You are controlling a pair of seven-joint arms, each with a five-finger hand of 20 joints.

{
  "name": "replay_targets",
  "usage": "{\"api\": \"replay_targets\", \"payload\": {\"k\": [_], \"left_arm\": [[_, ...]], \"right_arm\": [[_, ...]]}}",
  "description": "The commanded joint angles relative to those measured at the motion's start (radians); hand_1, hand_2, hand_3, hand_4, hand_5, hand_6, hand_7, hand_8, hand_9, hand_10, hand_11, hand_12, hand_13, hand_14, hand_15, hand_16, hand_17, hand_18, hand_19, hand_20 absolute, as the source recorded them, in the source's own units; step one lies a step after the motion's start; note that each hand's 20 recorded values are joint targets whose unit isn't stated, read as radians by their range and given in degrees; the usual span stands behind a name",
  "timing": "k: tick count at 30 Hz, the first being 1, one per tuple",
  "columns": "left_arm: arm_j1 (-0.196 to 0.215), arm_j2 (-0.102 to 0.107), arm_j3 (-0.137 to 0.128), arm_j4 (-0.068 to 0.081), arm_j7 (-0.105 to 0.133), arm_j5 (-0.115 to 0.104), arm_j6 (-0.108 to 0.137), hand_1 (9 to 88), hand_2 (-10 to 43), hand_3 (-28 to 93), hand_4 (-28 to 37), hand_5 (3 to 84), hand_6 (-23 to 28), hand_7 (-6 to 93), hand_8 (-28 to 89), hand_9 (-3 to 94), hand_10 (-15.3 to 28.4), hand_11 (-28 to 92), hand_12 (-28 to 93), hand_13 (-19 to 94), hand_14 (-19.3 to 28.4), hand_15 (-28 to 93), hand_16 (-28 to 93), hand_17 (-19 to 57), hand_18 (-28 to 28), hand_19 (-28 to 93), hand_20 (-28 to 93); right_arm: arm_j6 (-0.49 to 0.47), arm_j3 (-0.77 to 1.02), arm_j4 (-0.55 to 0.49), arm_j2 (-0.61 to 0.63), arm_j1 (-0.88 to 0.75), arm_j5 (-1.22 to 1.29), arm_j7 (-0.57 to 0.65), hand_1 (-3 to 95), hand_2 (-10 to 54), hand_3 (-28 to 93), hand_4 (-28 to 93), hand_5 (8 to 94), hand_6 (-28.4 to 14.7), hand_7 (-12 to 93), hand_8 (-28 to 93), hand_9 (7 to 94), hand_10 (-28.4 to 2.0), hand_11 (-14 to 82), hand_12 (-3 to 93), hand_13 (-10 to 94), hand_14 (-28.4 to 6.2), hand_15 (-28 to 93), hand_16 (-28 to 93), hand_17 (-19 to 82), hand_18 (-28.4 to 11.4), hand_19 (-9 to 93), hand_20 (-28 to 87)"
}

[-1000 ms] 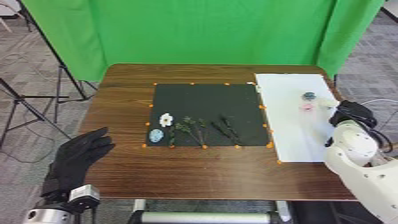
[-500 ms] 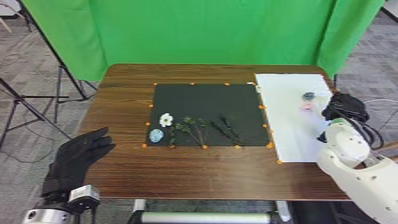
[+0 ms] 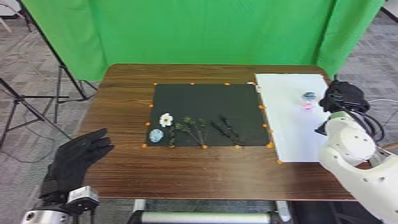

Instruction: Arrange flowers

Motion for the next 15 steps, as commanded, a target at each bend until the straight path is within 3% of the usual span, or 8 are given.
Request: {"api": "replay_targets", "payload": {"k": [1, 10, 12, 14, 15], "left_arm": [[0.033, -0.011, -0.030, -0.012, -0.005, 0.000, 0.006, 27.6, 4.5, 82, -19.9, 44.2, 12.9, 19.8, -11, 39.2, 21.9, 39, 10, 27, 28.0, 66, -14, -9.3, 22.4, 60, 9], [0.042, -0.015, -0.051, -0.013, -0.015, 0.000, 0.005, 27.7, 4.5, 82, -20.0, 44.2, 12.9, 19.7, -11, 39.1, 21.8, 39, 10, 27, 27.9, 66, -14, -9.3, 22.4, 60, 9], [0.046, -0.031, -0.060, -0.015, -0.036, 0.011, -0.002, 27.7, 4.5, 82, -20.0, 44.2, 12.9, 19.8, -11, 39.2, 21.8, 39, 10, 27, 27.9, 66, -14, -9.3, 22.4, 60, 9], [0.036, -0.034, -0.068, -0.013, -0.053, 0.016, -0.010, 27.6, 4.5, 82, -19.9, 44.2, 12.8, 19.8, -11, 39.1, 21.9, 39, 10, 27, 27.9, 66, -14, -9.3, 22.4, 60, 9], [0.022, -0.046, -0.071, -0.013, -0.076, 0.026, -0.016, 27.6, 4.5, 82, -19.9, 44.2, 12.8, 19.8, -11, 39.1, 21.9, 39, 10, 27, 27.9, 66, -14, -9.3, 22.4, 60, 9]], "right_arm": [[-0.005, -0.075, -0.157, -0.031, 0.028, 0.044, -0.101, 58.4, -9.5, 81, -28, 82.9, -2.0, 25, 6, 92.6, -7.6, 13.3, 38.6, 82, -2.7, 74, 23, 53, -17.7, 93, 32], [-0.049, -0.280, -0.208, -0.186, 0.158, 0.097, -0.214, 58.6, -9.5, 81, -28, 83.1, -2.0, 25, 6, 92.5, -7.9, 13.3, 38.9, 82, -2.7, 74, 24, 53, -17.7, 93, 32], [-0.092, -0.295, -0.196, -0.261, 0.164, 0.092, -0.248, 58.6, -9.5, 81, -28, 83.0, -2.1, 24, 6, 92.5, -7.9, 13.3, 38.8, 81, -2.6, 74, 24, 52, -17.5, 93, 33], [-0.101, -0.331, -0.178, -0.320, 0.185, 0.086, -0.265, 58.6, -9.5, 81, -28, 83.0, -2.1, 25, 7, 92.5, -7.8, 13.4, 39.0, 81, -2.6, 75, 24, 52, -17.4, 93, 33], [-0.111, -0.338, -0.167, -0.353, 0.186, 0.075, -0.274, 58.6, -9.5, 81, -28, 82.9, -2.0, 25, 7, 92.4, -7.8, 13.4, 39.0, 81, -2.5, 75, 24, 52, -17.3, 93, 33]]}}
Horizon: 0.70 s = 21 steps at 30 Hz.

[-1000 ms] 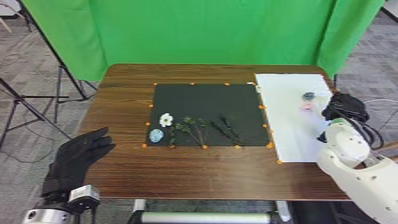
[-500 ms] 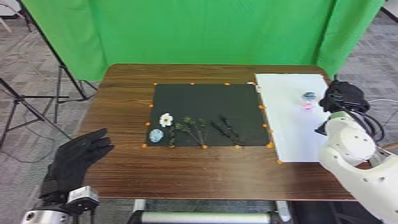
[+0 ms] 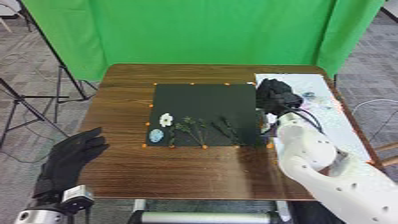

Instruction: Arrange flowers

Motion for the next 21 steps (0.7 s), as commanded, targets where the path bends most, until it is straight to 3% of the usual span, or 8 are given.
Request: {"api": "replay_targets", "payload": {"k": [1, 4, 10, 13, 21], "left_arm": [[0.001, -0.035, -0.025, -0.010, -0.060, 0.022, -0.014, 27.6, 4.5, 82, -20.0, 44.2, 12.8, 19.8, -11, 39.1, 21.9, 39, 10, 27, 27.9, 66, -14, -9.3, 22.4, 60, 9], [-0.018, -0.043, -0.030, -0.005, -0.087, 0.037, -0.030, 27.6, 4.5, 82, -20.0, 44.2, 12.8, 19.9, -11, 39.1, 21.8, 39, 10, 27, 27.9, 66, -14, -9.3, 22.4, 60, 9], [-0.019, -0.044, -0.037, 0.000, -0.083, 0.032, -0.032, 27.6, 4.5, 82, -20.0, 44.2, 12.9, 19.8, -11, 39.1, 21.8, 39, 10, 27, 27.9, 66, -14, -9.3, 22.4, 60, 9], [-0.026, -0.047, -0.044, 0.002, -0.092, 0.038, -0.039, 27.6, 4.5, 82, -20.0, 44.2, 12.9, 19.9, -11, 39.2, 21.8, 39, 10, 27, 27.9, 66, -14, -9.3, 22.5, 60, 9], [-0.082, -0.050, -0.027, 0.011, -0.125, 0.060, -0.062, 27.6, 4.5, 82, -20.0, 44.2, 12.8, 19.9, -11, 39.2, 21.8, 39, 10, 27, 27.9, 66, -14, -9.3, 22.5, 60, 9]], "right_arm": [[-0.089, -0.093, 0.028, -0.275, 0.053, -0.026, -0.097, 58.6, -9.5, 81, -28, 83.0, -2.0, 25, 7, 92.4, -7.8, 13.3, 39.0, 81, -2.6, 75, 24, 52, -17.3, 93, 33], [-0.102, -0.116, 0.059, -0.348, 0.062, -0.042, -0.110, 58.5, -9.5, 81, -28, 82.9, -1.9, 25, 7, 92.2, -7.8, 13.5, 39.2, 81, -2.5, 75, 24, 52, -17.1, 93, 33], [-0.080, -0.180, 0.137, -0.438, 0.089, -0.040, -0.107, 58.4, -9.5, 81, -28, 82.7, -1.7, 25, 7, 92.1, -7.6, 13.4, 39.1, 80, -2.5, 75, 24, 52, -16.8, 93, 33], [-0.079, -0.204, 0.177, -0.475, 0.109, -0.046, -0.101, 58.3, -9.5, 81, -28, 82.5, -1.6, 25, 6, 91.9, -7.5, 13.5, 39.1, 80, -2.5, 75, 24, 52, -16.8, 93, 33], [-0.085, -0.210, 0.254, -0.522, 0.126, -0.076, -0.069, 58.1, -9.5, 81, -28, 82.0, -1.2, 26, 6, 91.7, -7.1, 13.6, 38.9, 80, -2.5, 75, 24, 51, -16.5, 93, 33]]}}
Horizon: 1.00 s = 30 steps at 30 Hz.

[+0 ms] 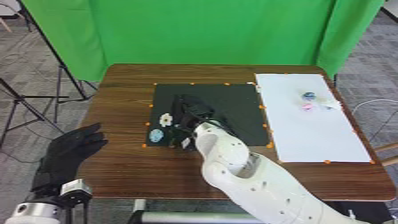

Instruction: Arrange flowers

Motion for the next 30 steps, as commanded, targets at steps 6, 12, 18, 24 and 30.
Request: {"api": "replay_targets", "payload": {"k": [6, 12, 18, 24, 30], "left_arm": [[-0.032, -0.018, 0.000, 0.008, -0.031, 0.022, -0.032, 27.7, 4.5, 82, -20.1, 44.1, 12.8, 20.0, -11, 39.2, 21.8, 39, 10, 27, 27.9, 66, -14, -9.3, 22.4, 60, 9], [-0.045, -0.017, 0.001, 0.011, -0.040, 0.026, -0.041, 27.7, 4.5, 82, -20.0, 44.2, 12.9, 19.9, -11, 39.2, 21.8, 39, 10, 27, 27.9, 66, -14, -9.3, 22.4, 60, 9], [-0.058, -0.013, 0.006, 0.015, -0.042, 0.029, -0.042, 27.6, 4.6, 82, -19.8, 44.3, 13.0, 19.8, -11, 40.6, 22.5, 40, 10, 31, 28.3, 68, -15, -9.2, 22.4, 60, 9], [-0.057, -0.018, 0.003, 0.017, -0.051, 0.031, -0.048, 27.6, 4.6, 82, -19.9, 44.4, 13.1, 19.7, -11, 40.6, 22.4, 40, 10, 30, 28.4, 68, -15, -9.2, 22.4, 60, 9], [-0.054, -0.022, -0.001, 0.013, -0.060, 0.038, -0.050, 27.6, 4.5, 83, -19.9, 44.5, 13.1, 19.8, -11, 40.5, 22.4, 40, 10, 30, 28.4, 68, -15, -9.2, 22.5, 60, 9]], "right_arm": [[0.013, 0.011, 0.059, -0.029, 0.015, -0.039, 0.045, 58.0, -9.5, 81, -28, 81.5, -1.1, 26, 6, 91.5, -7.1, 13.7, 39.0, 80, -2.6, 75, 24, 51, -16.4, 93, 33], [-0.015, 0.024, 0.073, -0.041, 0.001, -0.051, 0.055, 57.4, -9.5, 81, -28, 80.3, -0.5, 27, 6, 91.0, -6.7, 13.8, 39.0, 80, -3.1, 75, 24, 50, -16.8, 93, 32], [-0.049, 0.020, 0.083, -0.045, 0.005, -0.077, 0.082, 56.5, -9.5, 80, -28, 78.1, -0.4, 28, 4, 88.9, -6.5, 15.8, 39.4, 78, -3.4, 77, 23, 49, -17.4, 93, 32], [-0.118, 0.034, 0.064, -0.054, -0.006, -0.099, 0.090, 51.7, -9.5, 79, -28, 75.3, -1.8, 27, 2, 86.0, -8.5, 15.8, 38.7, 76, -4.7, 76, 23, 47, -18.4, 93, 30], [-0.147, 0.017, 0.048, -0.052, 0.008, -0.130, 0.098, 46.8, -9.5, 79, -28, 72.7, -3.0, 23, 2, 80.8, -10.9, 22.6, 33.5, 74, -6.5, 77, 22, 46, -19.5, 93, 28]]}}
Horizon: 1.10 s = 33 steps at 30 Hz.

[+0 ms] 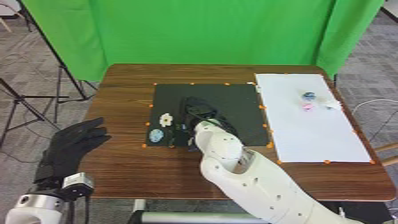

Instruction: Arrange flowers

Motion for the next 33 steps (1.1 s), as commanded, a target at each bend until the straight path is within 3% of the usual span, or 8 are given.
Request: {"api": "replay_targets", "payload": {"k": [1, 7, 13, 18, 21, 25, 26, 33], "left_arm": [[0.011, -0.015, -0.007, -0.003, -0.016, 0.011, -0.011, 27.6, 4.5, 83, -19.9, 44.5, 13.1, 19.7, -11, 40.6, 22.4, 40, 10, 30, 28.4, 68, -15, -9.2, 22.5, 60, 9], [0.015, -0.018, -0.002, -0.006, -0.014, 0.011, -0.008, 27.6, 4.5, 83, -19.7, 44.5, 13.1, 19.7, -11, 40.5, 22.4, 40, 10, 30, 28.4, 68, -15, -9.2, 22.5, 60, 9], [0.026, -0.025, -0.009, -0.011, -0.022, 0.015, -0.007, 27.7, 4.5, 83, -19.6, 44.6, 13.1, 19.7, -11, 40.5, 22.4, 40, 10, 30, 28.4, 68, -15, -9.2, 22.4, 60, 9], [0.041, -0.030, -0.007, -0.016, -0.012, 0.011, 0.004, 27.7, 4.6, 83, -19.7, 44.6, 13.1, 19.7, -11, 40.5, 22.4, 40, 10, 30, 28.4, 68, -15, -9.2, 22.4, 60, 9], [0.065, -0.032, -0.009, -0.023, 0.000, 0.005, 0.014, 27.7, 4.6, 83, -19.8, 44.6, 13.1, 19.6, -11, 40.5, 22.4, 40, 10, 30, 28.4, 68, -15, -9.2, 22.4, 60, 9], [0.094, -0.031, -0.005, -0.029, 0.036, -0.010, 0.038, 27.7, 4.6, 83, -19.7, 44.6, 13.2, 19.6, -11, 40.5, 22.3, 39, 10, 30, 28.4, 68, -15, -9.2, 22.4, 60, 9], [0.106, -0.023, -0.005, -0.031, 0.052, -0.018, 0.044, 27.7, 4.6, 83, -19.8, 44.6, 13.2, 19.6, -11, 40.5, 22.4, 39, 10, 30, 28.4, 68, -15, -9.2, 22.4, 60, 9], [0.117, -0.001, 0.009, -0.034, 0.091, -0.037, 0.066, 27.6, 4.6, 83, -19.9, 44.6, 13.2, 19.6, -11, 40.5, 22.4, 39, 10, 29, 28.4, 68, -15, -9.2, 22.4, 60, 9]], "right_arm": [[-0.030, -0.017, -0.030, -0.008, 0.010, -0.066, 0.008, 45.1, -9.5, 79, -28, 72.0, -2.9, 22, 1, 79.3, -11.6, 25.7, 31.3, 74, -7.0, 77, 22, 46, -19.7, 93, 28], [-0.032, -0.036, -0.033, -0.008, 0.043, -0.105, 0.002, 38.2, -9.5, 82, -26, 68.6, -2.8, 20, -11, 71.4, -15.9, 40.3, 22.4, 70, -9.1, 81, 24, 46, -20.6, 93, 28], [-0.044, -0.049, -0.039, -0.001, 0.058, -0.138, 0.007, 36.5, -9.5, 81, -25, 67.3, -3.6, 19, -12, 68.7, -17.4, 43.3, 22.3, 68, -10.2, 82, 24, 46, -21.4, 93, 27], [-0.052, -0.053, -0.047, 0.014, 0.065, -0.142, 0.003, 35.5, -9.5, 81, -24, 67.2, -4.4, 18, -11, 67.9, -18.1, 45.2, 22.7, 68, -10.8, 82, 24, 46, -21.7, 93, 28], [-0.036, -0.057, -0.070, 0.041, 0.082, -0.118, 0.001, 35.2, -9.4, 81, -24, 67.2, -4.5, 18, -11, 67.6, -18.3, 45.6, 22.7, 68, -11.0, 83, 24, 46, -21.6, 93, 27], [-0.014, -0.047, -0.117, 0.116, 0.140, -0.066, -0.015, 33.5, -8.0, 81, -24, 67.0, -4.9, 18, -11, 67.0, -19.0, 45.7, 22.5, 67, -11.5, 82, 24, 45, -22.0, 93, 27], [-0.010, -0.044, -0.137, 0.145, 0.158, -0.036, -0.009, 33.2, -7.6, 81, -24, 66.9, -5.0, 18, -11, 66.6, -19.3, 44.7, 21.9, 66, -11.7, 82, 24, 45, -22.1, 93, 25], [-0.028, 0.111, -0.186, 0.347, 0.155, 0.090, -0.074, 31.7, -4.3, 82, -24, 62.9, -5.6, 18, -11, 63.1, -19.5, 30.9, 18.1, 63, -11.6, 80, 22, 40, -21.2, 93, 21]]}}
